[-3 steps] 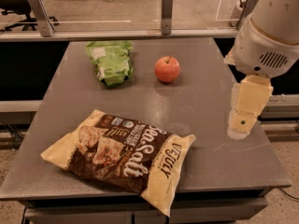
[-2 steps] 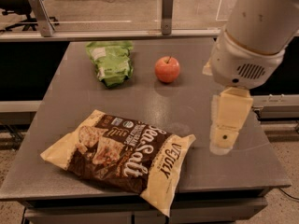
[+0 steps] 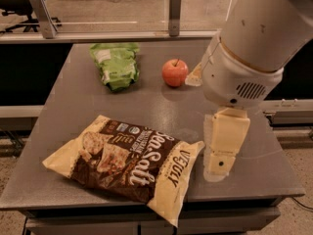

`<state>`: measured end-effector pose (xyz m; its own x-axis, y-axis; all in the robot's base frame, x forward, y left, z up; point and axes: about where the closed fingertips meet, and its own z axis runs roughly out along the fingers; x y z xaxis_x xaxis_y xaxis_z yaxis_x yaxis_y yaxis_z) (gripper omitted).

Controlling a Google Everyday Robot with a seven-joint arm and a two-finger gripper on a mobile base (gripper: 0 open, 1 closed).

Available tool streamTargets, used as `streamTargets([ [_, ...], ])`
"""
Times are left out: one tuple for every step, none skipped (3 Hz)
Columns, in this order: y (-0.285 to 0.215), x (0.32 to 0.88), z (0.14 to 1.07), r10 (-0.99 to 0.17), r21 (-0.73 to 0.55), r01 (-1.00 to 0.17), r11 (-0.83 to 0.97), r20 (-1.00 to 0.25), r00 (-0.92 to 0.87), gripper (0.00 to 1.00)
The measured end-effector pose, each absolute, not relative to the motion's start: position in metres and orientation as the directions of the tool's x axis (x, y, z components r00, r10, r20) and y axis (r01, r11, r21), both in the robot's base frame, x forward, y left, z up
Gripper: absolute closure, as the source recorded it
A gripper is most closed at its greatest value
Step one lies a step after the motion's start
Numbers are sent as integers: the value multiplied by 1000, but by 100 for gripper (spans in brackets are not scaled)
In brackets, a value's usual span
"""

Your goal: Pick brown chip bag

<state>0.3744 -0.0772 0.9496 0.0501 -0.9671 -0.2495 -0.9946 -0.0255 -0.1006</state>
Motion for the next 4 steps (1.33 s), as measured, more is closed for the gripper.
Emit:
streamTargets([
  [-77,374,950,-967,-103,-994,-26,-249,51,0],
  [-76,380,922,-963,-112,-989,-97,-241,122,0],
  [-79,390,876,-939,-85,-979,-187,-279,204,0],
  [-74,395,842,-897,-77,-959,-273,-340,283,0],
])
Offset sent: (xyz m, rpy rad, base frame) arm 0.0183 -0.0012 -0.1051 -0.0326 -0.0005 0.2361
